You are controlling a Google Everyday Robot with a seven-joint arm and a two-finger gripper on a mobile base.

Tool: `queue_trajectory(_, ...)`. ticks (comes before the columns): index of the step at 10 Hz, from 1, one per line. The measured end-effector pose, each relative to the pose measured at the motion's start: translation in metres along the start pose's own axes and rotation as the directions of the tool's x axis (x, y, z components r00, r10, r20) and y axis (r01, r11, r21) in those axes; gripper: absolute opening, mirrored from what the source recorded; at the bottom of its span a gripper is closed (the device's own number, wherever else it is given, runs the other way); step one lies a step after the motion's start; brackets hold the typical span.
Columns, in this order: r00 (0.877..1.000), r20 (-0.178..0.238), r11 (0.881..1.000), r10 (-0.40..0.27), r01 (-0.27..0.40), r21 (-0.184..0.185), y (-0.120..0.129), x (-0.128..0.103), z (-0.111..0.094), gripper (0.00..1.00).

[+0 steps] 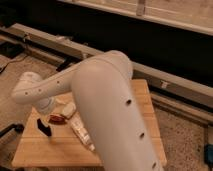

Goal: Knock the eraser over

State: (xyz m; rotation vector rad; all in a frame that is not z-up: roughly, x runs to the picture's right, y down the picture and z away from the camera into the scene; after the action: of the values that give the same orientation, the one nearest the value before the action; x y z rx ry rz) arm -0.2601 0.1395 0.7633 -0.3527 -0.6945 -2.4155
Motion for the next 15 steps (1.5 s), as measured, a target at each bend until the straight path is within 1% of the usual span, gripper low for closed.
queue_trajectory(1,0.999,-0.036,0.998,0.003,-0.001,0.062,-0.001,0.0,-0.003,0.8)
queue_trajectory(3,0.998,-0.07,0.988,0.009,0.002,0.151,-0.003,0.0,-0.004,0.8)
queue_trajectory(4,0.997,-0.077,0.986,0.012,0.001,0.165,-0.004,0.0,-0.005,0.8)
queue_trajectory(6,0.997,-0.081,0.985,0.013,0.001,0.175,-0.007,0.0,-0.005,0.8)
queue_trajectory(7,0.997,-0.08,0.985,0.019,-0.005,0.172,-0.005,-0.001,-0.005,0.8)
queue_trajectory(10,0.997,-0.072,0.987,0.032,-0.02,0.16,-0.001,0.001,-0.002,0.8)
queue_trajectory(12,0.997,-0.055,0.989,0.048,-0.04,0.14,0.01,-0.001,0.002,0.8)
queue_trajectory(13,0.998,-0.049,0.99,0.05,-0.043,0.131,0.009,0.001,0.004,0.8)
queue_trajectory(14,0.998,-0.042,0.99,0.055,-0.049,0.129,0.01,0.003,0.006,0.8)
queue_trajectory(15,0.997,-0.035,0.991,0.065,-0.06,0.122,0.017,0.004,0.009,0.8)
